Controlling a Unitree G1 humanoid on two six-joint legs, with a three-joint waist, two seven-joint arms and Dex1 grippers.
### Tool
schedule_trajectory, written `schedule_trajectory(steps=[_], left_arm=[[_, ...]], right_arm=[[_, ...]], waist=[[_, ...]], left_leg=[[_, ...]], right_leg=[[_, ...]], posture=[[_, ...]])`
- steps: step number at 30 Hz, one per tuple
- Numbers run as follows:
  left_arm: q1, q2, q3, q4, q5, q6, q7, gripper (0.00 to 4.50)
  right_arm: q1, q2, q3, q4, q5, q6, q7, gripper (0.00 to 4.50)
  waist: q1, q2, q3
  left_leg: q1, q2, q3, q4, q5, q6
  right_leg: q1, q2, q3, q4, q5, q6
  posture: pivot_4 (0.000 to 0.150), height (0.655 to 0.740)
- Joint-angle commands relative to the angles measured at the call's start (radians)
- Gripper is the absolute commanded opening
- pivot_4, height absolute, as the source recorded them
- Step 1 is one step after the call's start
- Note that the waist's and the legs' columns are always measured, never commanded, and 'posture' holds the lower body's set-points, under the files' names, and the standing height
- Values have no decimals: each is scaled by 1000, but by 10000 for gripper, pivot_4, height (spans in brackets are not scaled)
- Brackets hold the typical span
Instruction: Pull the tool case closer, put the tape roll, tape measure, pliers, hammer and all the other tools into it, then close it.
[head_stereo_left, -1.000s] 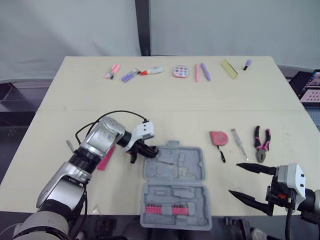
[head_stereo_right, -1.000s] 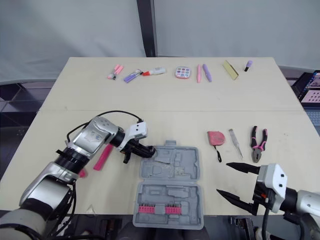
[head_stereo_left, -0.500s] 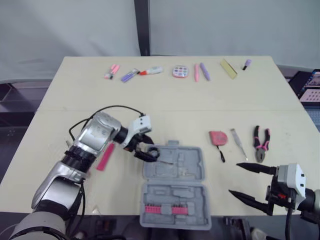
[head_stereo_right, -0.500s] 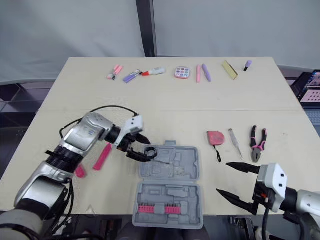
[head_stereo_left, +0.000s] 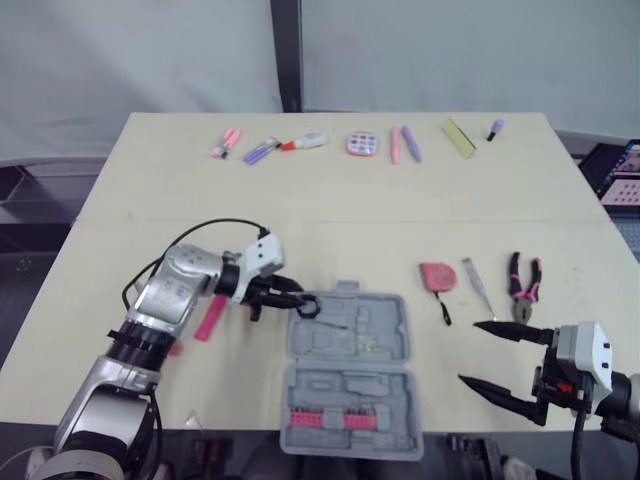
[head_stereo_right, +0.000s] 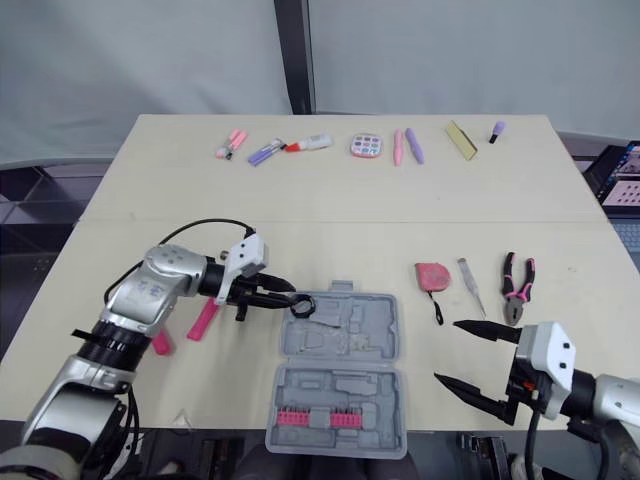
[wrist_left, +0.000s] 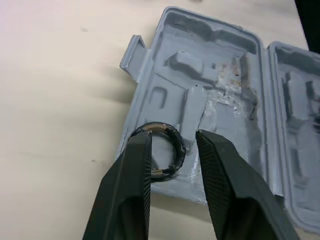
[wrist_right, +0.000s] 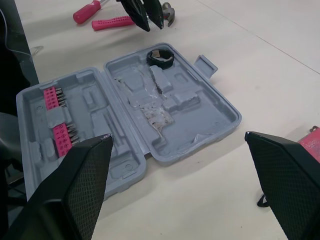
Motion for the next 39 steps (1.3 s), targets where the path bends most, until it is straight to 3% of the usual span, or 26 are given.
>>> schedule_trajectory(steps=[1,20,39], left_arm=[[15,-21,3,38,24,-123,33,13875],[6,-96,-20,191,91,-279,71,13875],[32,-107,-29,223,118,-294,85,13875]], right_arm=[[-4,-14,-23,-8,8,-3,8,45000],[16,-17,-46,-27,15,12,3,45000],[28,-13,-51,-28,16,8,9,45000]], waist=[[0,0,0],[0,0,0],[0,0,0]], left_leg=[[0,0,0,0,0,0],[0,0,1,0,0,0],[1,0,1,0,0,0]], right_leg=[[0,0,0,0,0,0],[0,1,-1,1,0,0],[0,0,-1,1,0,0]], posture=[[1500,7400],[1500,7400],[1500,7400]])
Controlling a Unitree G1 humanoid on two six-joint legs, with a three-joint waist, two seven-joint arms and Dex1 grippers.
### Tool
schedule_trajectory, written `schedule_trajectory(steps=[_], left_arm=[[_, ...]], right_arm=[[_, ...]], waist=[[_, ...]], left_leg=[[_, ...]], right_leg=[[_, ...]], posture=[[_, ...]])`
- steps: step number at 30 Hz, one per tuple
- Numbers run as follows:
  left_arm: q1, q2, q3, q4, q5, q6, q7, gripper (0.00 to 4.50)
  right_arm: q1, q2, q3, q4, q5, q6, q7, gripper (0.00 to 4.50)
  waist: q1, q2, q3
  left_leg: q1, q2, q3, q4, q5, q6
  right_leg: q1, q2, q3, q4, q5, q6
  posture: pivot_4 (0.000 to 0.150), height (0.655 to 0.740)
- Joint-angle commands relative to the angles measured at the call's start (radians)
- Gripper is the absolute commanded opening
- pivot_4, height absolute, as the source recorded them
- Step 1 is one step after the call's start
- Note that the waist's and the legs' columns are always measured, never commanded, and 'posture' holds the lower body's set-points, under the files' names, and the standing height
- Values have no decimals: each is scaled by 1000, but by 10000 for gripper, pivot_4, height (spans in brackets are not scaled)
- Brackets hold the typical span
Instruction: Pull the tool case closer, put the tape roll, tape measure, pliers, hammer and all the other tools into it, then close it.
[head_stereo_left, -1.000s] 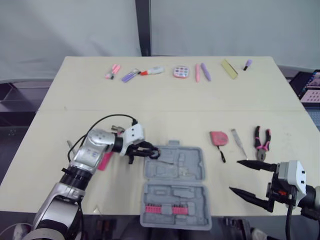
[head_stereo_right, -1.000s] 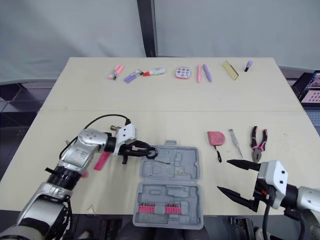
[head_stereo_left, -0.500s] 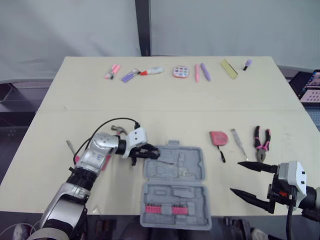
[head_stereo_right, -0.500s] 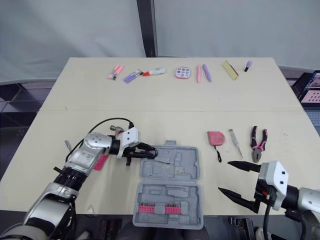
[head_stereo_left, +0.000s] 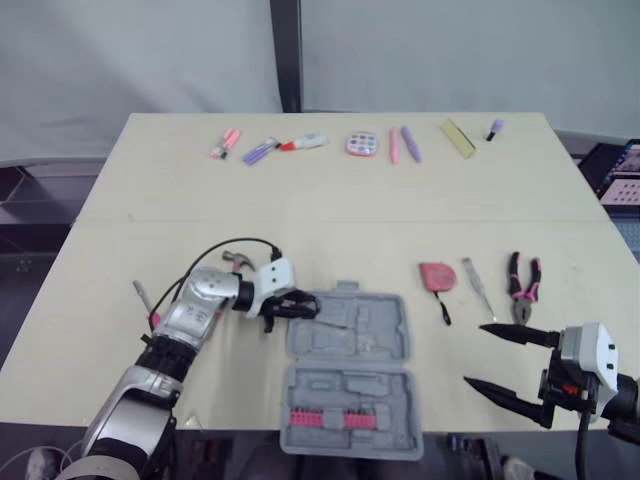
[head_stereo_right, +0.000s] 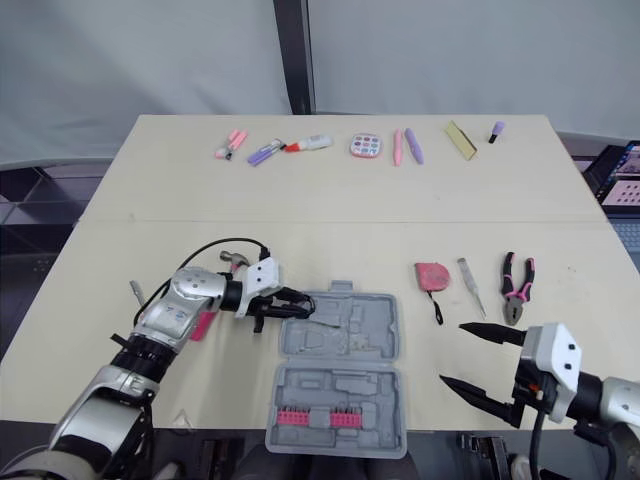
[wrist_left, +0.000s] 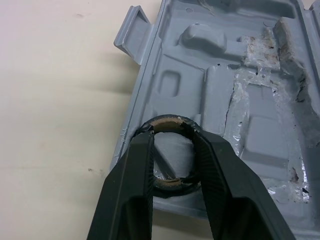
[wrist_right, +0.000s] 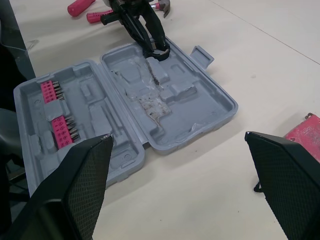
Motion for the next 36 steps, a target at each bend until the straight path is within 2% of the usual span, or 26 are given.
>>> schedule_trajectory(steps=[1,6,10,13,19,23,29,36], left_arm=[[11,0,-4,3,7,-7,3,13875],[4,-5,17,-11,-19,12,0,13875],[-1,42,126,-172,-161,181,-44,13875],[51,69,236,-295,-268,231,-29,13875],[294,184,374,-536,-382,263,-57,13875],[537,246,460,-666,-430,277,-59,13875],[877,200,567,-669,-374,61,-20,13875],[996,185,577,-669,-384,-15,-1,13875]], right_arm=[[0,-4,-25,-27,16,-10,9,45000],[-11,-7,-20,-21,13,-11,8,45000],[-16,-2,-25,-26,25,-2,5,45000],[-14,2,-19,-32,22,-3,2,45000],[-9,8,6,-30,19,-3,6,45000],[-18,18,50,-3,-16,-20,-1,45000],[-39,48,99,29,-73,-49,-36,45000],[-35,53,126,54,-130,-71,-58,45000]], waist=[[0,0,0],[0,0,0],[-2,0,0],[-2,0,0],[-16,1,0],[-22,1,0],[-16,2,-1],[3,2,-1]], left_leg=[[0,0,0,0,0,0],[0,0,0,0,0,0],[0,0,0,0,0,0],[0,1,0,0,0,0],[2,2,-1,-2,0,0],[2,3,-2,-3,0,0],[2,3,-2,-3,0,-1],[2,2,-1,-3,-1,-1]], right_leg=[[0,0,0,0,0,0],[0,0,0,0,0,0],[0,0,0,0,0,0],[0,-1,1,0,0,0],[0,-1,2,-1,0,0],[2,-1,2,-7,0,0],[3,-1,2,-14,0,0],[5,-2,3,-18,0,0]], posture=[[1500,7400],[1500,7400],[1500,7400],[1500,7400],[1500,7400],[1500,7400],[1500,7400],[1500,7400]])
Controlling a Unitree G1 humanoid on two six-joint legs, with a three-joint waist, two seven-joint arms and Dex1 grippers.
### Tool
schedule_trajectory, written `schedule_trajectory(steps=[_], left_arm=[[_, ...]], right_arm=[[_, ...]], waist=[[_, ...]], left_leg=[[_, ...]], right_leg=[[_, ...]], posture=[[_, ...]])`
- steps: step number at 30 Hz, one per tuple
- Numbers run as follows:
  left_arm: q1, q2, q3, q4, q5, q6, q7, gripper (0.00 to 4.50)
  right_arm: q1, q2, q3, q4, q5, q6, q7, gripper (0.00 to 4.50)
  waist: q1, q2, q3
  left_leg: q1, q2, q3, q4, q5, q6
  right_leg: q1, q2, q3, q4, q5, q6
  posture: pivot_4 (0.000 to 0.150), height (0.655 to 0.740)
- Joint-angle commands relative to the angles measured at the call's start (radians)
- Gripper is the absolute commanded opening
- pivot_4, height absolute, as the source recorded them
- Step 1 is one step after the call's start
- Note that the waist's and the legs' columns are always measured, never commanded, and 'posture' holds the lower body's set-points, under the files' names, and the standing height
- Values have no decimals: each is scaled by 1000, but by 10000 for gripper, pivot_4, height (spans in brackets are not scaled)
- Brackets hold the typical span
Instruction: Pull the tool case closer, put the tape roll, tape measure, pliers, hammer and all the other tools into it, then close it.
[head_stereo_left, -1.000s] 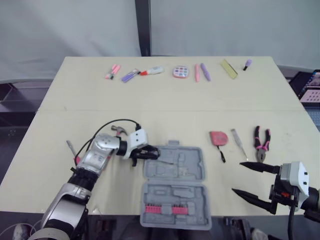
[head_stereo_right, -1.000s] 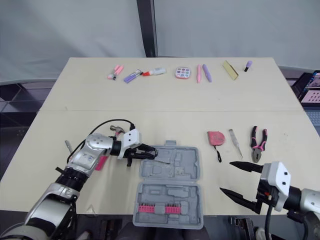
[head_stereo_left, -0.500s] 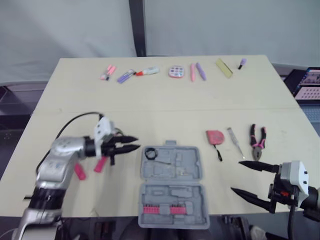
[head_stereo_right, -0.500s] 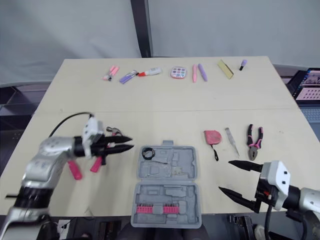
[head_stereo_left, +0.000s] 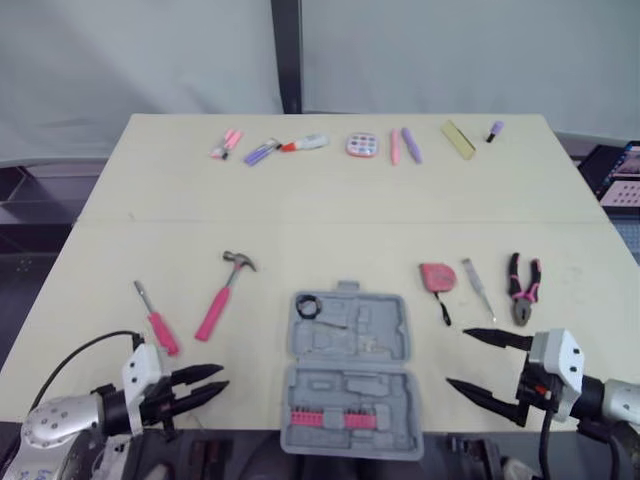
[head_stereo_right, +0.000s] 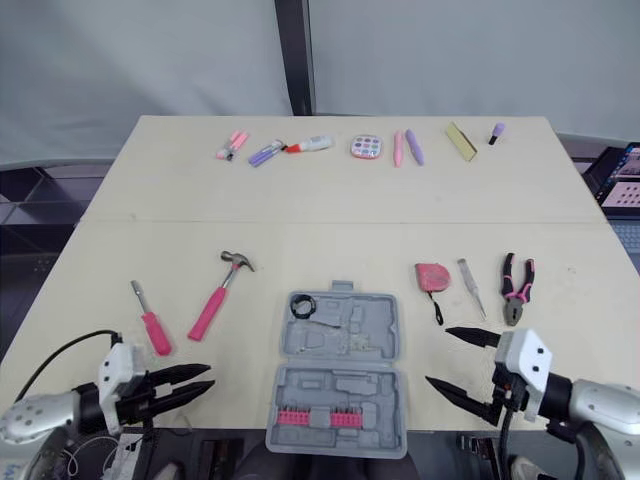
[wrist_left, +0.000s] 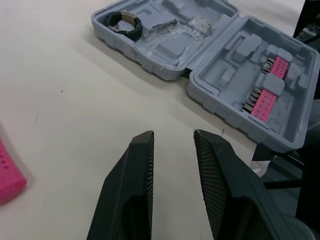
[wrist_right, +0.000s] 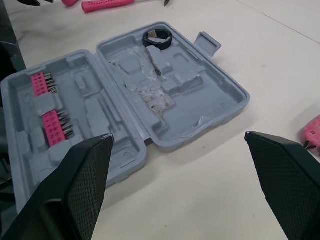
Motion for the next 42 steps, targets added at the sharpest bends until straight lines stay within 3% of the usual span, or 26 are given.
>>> schedule_trajectory(steps=[1,11,16,24,30,33,36,38,42], left_arm=[[21,-3,16,-27,-15,-33,9,13875],[13,2,6,-34,-41,-49,7,13875],[-66,28,-12,-98,-116,12,-14,13875],[-207,50,-101,-78,-104,-15,-74,13875],[-294,60,-142,-46,-83,-5,-74,13875],[-309,59,-143,-39,-83,12,-57,22405],[-304,55,-147,-43,-78,11,-48,37373],[-297,55,-147,-51,-80,14,-45,44716],[-294,51,-137,-61,-86,16,-27,44716]], right_arm=[[3,-2,6,6,-10,-20,-3,45000],[6,-14,-5,-14,-1,15,-16,45000],[-16,-4,-84,-79,67,245,-183,45000],[-79,63,-90,-158,76,507,-461,45000],[-113,92,-46,-179,41,562,-543,45000],[-109,104,-27,-175,30,553,-551,45000],[-104,116,8,-179,6,544,-567,45000],[-114,126,28,-170,-11,537,-579,45000],[-137,144,55,-151,-40,530,-601,45000]], waist=[[-1,0,0],[-4,0,0],[0,0,0],[-5,1,-1],[-8,2,-1],[-9,2,-1],[-11,2,-1],[-13,2,-1],[-17,2,-1]], left_leg=[[0,0,0,0,0,0],[0,1,1,-1,0,0],[0,0,0,0,0,0],[0,1,1,-2,0,0],[0,1,2,-3,0,0],[0,1,2,-3,0,0],[0,1,2,-3,0,0],[0,1,2,-3,0,0],[0,1,1,-3,0,0]], right_leg=[[0,0,0,0,0,0],[0,1,0,0,0,0],[0,0,0,0,0,0],[-2,1,0,1,0,0],[-2,1,0,4,0,0],[-2,1,0,5,0,0],[-2,1,0,5,0,0],[-2,1,0,5,0,0],[-2,1,0,5,0,0]], posture=[[1500,7400],[1500,7400],[1500,7400],[1500,7400],[1500,7400],[1500,7400],[1500,7400],[1500,7400],[1500,7400]])
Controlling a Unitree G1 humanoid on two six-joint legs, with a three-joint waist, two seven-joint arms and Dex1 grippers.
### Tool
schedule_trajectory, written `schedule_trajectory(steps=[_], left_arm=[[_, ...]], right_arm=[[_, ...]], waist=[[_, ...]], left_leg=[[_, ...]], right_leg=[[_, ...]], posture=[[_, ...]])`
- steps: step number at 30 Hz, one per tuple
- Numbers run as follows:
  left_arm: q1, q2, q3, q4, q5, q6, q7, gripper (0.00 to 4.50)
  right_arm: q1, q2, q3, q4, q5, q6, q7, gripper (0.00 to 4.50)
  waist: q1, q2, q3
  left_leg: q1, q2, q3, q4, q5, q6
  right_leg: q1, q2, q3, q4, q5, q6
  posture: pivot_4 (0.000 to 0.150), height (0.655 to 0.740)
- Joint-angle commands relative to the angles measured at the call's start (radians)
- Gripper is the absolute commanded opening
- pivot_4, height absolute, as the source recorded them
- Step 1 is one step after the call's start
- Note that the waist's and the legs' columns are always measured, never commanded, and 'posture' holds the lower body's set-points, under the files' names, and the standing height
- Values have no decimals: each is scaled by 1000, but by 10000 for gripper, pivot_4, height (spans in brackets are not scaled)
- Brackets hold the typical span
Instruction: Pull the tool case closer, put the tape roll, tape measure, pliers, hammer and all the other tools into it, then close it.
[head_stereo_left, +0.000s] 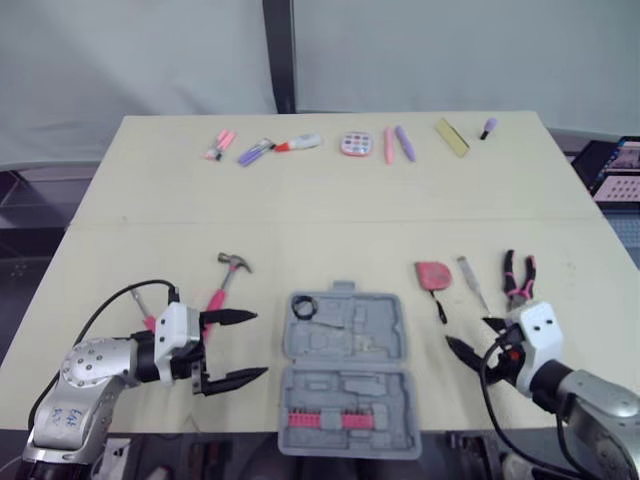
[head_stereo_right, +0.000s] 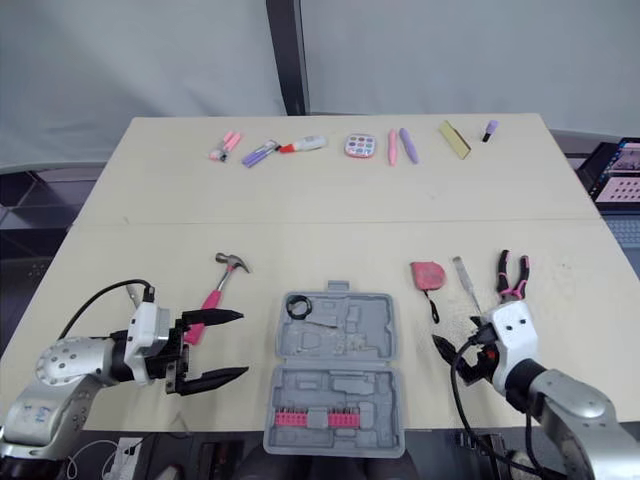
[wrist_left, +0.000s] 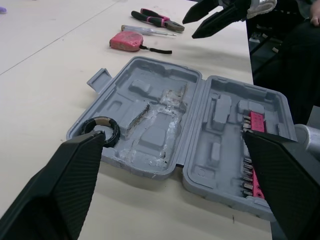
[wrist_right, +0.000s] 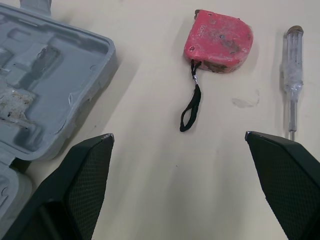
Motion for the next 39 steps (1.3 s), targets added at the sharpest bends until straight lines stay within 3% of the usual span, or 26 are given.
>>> schedule_trajectory(steps=[1,19,39], left_arm=[[4,0,20,-34,-14,3,28,44716],[-47,1,-17,-46,17,21,83,44716],[-40,5,-15,-60,36,20,96,44716]], right_arm=[[-32,21,8,3,-23,-5,-45,45000],[-355,244,150,245,-125,75,-262,45000],[-419,287,203,322,-206,74,-297,45000]], waist=[[-3,0,0],[-20,2,0],[-39,2,0]], left_leg=[[0,0,0,0,0,0],[0,0,-1,-2,0,-1],[1,0,-1,-3,0,-1]], right_leg=[[0,0,0,0,0,0],[-4,0,0,5,0,0],[-5,0,0,9,0,0]], posture=[[1500,7400],[1500,7400],[1500,7400]])
